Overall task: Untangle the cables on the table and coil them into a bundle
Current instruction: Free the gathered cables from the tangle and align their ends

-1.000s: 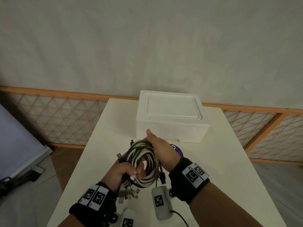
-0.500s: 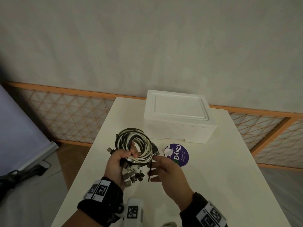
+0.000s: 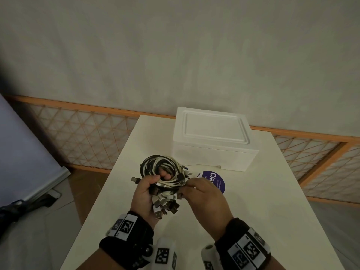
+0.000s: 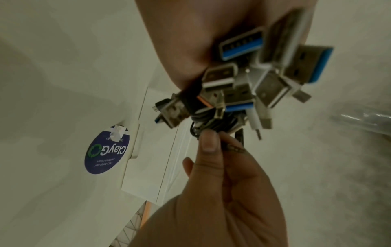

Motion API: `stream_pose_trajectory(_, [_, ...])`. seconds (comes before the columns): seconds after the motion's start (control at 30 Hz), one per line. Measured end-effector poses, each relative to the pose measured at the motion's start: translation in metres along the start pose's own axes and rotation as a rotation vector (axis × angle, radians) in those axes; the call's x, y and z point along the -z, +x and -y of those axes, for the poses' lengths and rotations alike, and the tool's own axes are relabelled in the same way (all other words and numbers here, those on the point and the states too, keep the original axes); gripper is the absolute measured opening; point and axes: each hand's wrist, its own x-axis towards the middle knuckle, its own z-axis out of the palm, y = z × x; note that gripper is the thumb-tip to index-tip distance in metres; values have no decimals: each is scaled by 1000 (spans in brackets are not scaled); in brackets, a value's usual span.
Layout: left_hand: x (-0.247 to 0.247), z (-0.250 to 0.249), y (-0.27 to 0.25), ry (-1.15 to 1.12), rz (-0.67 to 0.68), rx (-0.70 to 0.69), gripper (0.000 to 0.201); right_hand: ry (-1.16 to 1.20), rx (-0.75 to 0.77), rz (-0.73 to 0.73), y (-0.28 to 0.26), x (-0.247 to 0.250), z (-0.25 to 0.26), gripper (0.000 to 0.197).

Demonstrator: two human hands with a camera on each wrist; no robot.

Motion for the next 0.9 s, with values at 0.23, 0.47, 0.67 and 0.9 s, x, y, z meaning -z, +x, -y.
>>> stream_pose_trajectory(0.23, [-6, -1, 1, 116, 31, 32, 42, 177, -56, 54, 18, 10, 7, 12])
stream_pose_trajectory(0.47, [3, -6, 3, 157, -97, 50, 33, 568, -207, 229, 44, 47, 14, 6])
stream_pose_trajectory(0.67, [-10, 4, -9, 504, -67, 46, 15, 2, -57, 426, 76, 26, 13, 75])
stream_pose_trajectory(0.9, [-1, -18, -8, 823, 210, 97, 23, 442, -155, 640, 75, 20, -19, 66])
